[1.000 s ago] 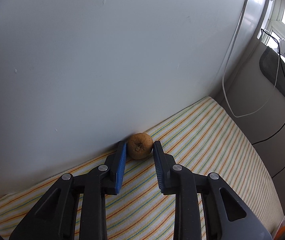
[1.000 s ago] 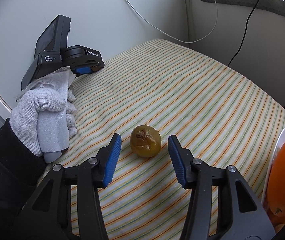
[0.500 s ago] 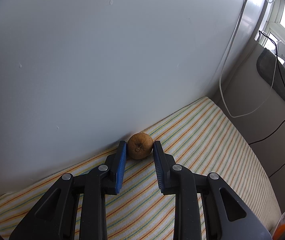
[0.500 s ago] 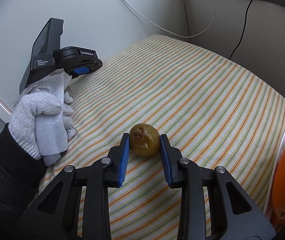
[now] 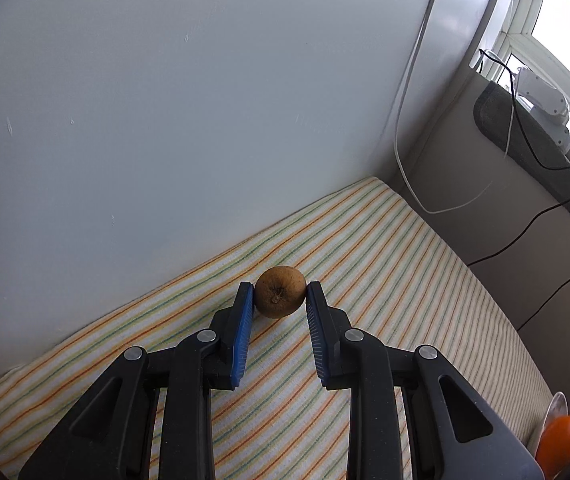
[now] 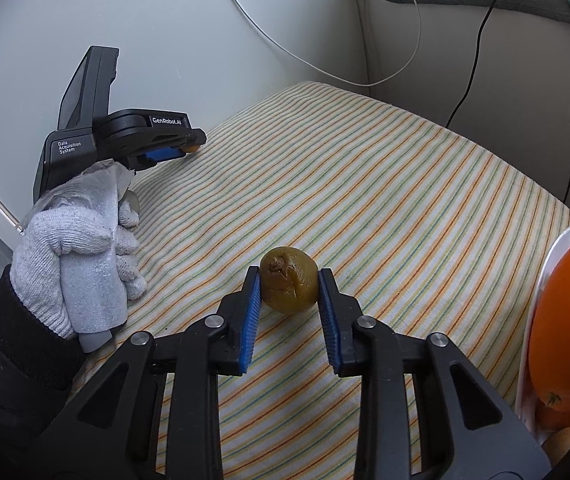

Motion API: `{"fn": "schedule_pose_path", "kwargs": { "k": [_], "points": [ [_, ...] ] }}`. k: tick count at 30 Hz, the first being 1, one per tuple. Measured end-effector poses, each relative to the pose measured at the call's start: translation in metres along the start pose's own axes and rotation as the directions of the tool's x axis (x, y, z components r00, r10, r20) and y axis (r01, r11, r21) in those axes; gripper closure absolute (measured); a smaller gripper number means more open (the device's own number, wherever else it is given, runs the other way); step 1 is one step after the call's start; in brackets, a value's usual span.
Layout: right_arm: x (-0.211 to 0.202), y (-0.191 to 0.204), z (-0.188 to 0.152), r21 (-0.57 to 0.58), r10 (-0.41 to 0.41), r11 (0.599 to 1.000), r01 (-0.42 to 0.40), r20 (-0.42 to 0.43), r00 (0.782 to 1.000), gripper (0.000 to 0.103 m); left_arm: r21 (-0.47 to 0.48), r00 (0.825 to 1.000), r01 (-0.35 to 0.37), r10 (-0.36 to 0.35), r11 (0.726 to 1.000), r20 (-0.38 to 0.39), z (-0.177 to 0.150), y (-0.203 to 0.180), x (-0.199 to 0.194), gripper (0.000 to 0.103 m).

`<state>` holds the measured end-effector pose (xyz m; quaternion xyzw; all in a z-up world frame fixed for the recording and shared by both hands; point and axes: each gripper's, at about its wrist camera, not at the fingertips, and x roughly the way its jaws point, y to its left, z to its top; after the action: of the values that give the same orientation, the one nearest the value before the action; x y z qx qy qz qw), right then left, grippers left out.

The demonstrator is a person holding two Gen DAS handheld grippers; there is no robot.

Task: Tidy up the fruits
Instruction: 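Lift the brown kiwi with the left gripper while the right gripper lifts the yellow-green kiwi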

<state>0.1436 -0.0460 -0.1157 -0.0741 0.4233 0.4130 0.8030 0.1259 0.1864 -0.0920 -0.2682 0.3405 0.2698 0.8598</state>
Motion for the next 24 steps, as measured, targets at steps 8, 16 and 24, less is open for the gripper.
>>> {"fn": "schedule_pose_path", "kwargs": {
  "k": [8,16,24],
  "points": [
    [-0.017,0.002,-0.006,0.009,-0.015,1.000,0.015,0.020,1.000,0.074,0.041,0.999,0.049,-0.049,0.998,-0.014,-0.013,-0.016,-0.009,0.078],
    [-0.046,0.007,-0.014,0.023,-0.047,0.999,0.046,0.054,0.997,0.074,0.098,0.992,0.125,-0.124,0.987,-0.022,-0.022,-0.028,-0.032,0.078],
    [-0.076,0.016,-0.025,0.046,-0.087,0.996,0.083,0.093,0.992,0.074,0.178,0.975,0.221,-0.217,0.959,-0.039,-0.039,-0.044,-0.062,0.078]
  ]
}}
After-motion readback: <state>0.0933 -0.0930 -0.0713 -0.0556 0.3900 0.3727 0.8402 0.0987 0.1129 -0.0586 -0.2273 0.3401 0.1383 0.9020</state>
